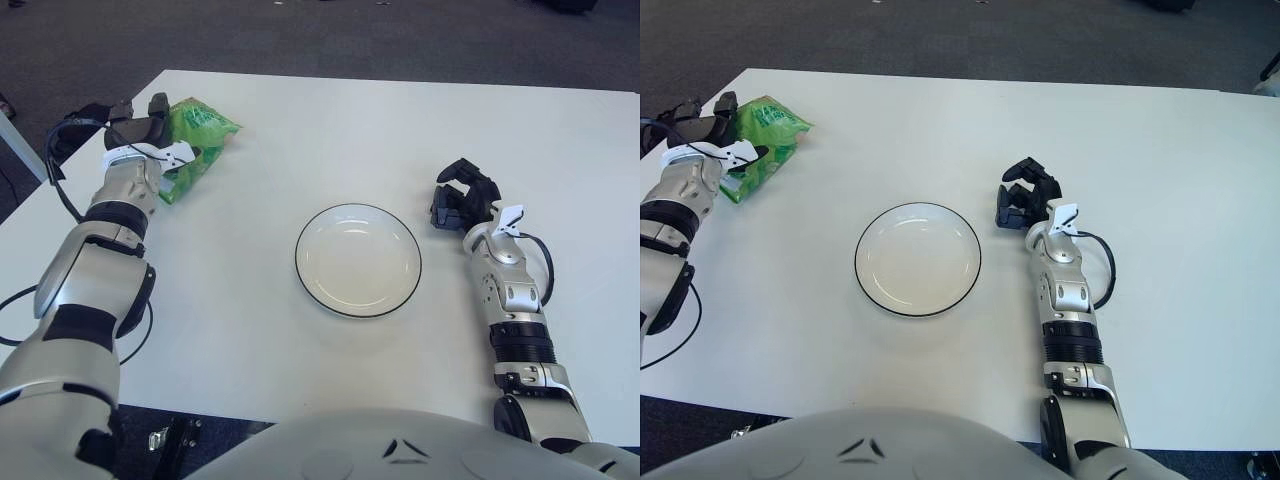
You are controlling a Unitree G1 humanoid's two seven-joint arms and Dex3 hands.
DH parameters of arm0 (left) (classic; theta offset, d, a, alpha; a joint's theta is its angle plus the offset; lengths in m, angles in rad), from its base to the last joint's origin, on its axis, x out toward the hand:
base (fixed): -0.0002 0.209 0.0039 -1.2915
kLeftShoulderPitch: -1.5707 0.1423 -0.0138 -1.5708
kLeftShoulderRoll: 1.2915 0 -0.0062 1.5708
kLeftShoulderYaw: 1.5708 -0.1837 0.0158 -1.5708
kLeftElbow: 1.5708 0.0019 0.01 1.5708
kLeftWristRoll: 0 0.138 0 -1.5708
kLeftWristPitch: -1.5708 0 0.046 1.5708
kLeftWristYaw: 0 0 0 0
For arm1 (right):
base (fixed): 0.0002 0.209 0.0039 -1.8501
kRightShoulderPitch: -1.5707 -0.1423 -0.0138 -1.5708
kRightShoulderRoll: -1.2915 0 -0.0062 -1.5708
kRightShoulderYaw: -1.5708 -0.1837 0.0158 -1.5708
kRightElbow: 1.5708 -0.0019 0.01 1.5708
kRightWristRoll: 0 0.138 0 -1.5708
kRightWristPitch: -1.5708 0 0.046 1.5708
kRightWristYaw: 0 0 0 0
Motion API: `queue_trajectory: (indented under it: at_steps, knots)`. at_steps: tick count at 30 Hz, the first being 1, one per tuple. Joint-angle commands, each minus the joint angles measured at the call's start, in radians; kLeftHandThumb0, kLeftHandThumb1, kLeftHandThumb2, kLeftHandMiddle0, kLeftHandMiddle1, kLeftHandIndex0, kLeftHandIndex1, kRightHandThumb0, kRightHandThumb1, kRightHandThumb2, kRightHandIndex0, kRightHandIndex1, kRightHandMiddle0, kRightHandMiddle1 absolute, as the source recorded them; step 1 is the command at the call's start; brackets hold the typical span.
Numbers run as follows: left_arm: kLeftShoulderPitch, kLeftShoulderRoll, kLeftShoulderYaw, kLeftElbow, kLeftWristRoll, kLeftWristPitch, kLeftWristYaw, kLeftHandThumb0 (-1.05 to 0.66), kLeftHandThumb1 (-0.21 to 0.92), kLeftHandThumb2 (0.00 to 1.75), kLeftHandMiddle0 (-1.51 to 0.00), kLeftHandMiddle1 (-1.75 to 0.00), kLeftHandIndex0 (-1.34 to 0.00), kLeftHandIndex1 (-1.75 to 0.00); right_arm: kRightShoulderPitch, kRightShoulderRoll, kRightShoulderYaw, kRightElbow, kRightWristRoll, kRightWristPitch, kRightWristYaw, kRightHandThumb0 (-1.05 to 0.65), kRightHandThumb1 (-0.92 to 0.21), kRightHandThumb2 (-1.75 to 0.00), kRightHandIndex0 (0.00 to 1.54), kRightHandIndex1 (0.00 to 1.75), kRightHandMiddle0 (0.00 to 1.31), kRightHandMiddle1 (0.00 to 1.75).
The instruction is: Put the snack into the plate.
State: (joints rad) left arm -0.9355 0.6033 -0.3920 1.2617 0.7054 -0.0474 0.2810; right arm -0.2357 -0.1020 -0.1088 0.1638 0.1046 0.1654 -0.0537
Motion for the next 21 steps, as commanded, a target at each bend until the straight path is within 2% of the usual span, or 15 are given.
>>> queue_trajectory:
  at_steps: [1,6,17,19,21]
  knots:
    - [-0.011,-0.026,0.024,0.026,-0.043,-0.004,-0.038,-1.05,0.92,0.72,0.0,0.0,0.0,0.0,0.076,0.025,0.0,0.071,-0.013,0.062,-0.019,-0.01,-0.07,-1.55,0.8,1.75,0.66,1.57]
    - [0.007,-0.072,0.054,0.062,-0.098,-0.001,-0.057,-1.05,0.92,0.74,0.0,0.0,0.0,0.0,0.08,0.029,0.003,0.066,-0.02,0.061,-0.027,-0.01,-0.07,-1.56,0.8,1.75,0.66,1.57]
    - [0.012,-0.1,0.04,0.07,-0.107,0.004,-0.039,-1.05,0.92,0.8,-0.06,-0.03,-0.03,-0.02,0.076,0.028,-0.002,0.07,-0.008,0.058,-0.012,-0.01,-0.07,-1.57,0.8,1.75,0.63,1.62]
    - [0.017,-0.105,0.046,0.068,-0.113,-0.01,-0.022,-1.05,0.92,0.77,-0.05,-0.17,-0.01,-0.1,0.075,0.027,-0.002,0.075,-0.006,0.052,-0.003,-0.01,-0.07,-1.57,0.8,1.75,0.63,1.62]
    - [0.021,-0.107,0.051,0.068,-0.119,-0.022,-0.01,-1.05,0.92,0.73,-0.02,-0.38,0.0,-0.16,0.074,0.027,-0.001,0.08,-0.007,0.048,0.001,-0.01,-0.07,-1.57,0.81,1.75,0.63,1.61]
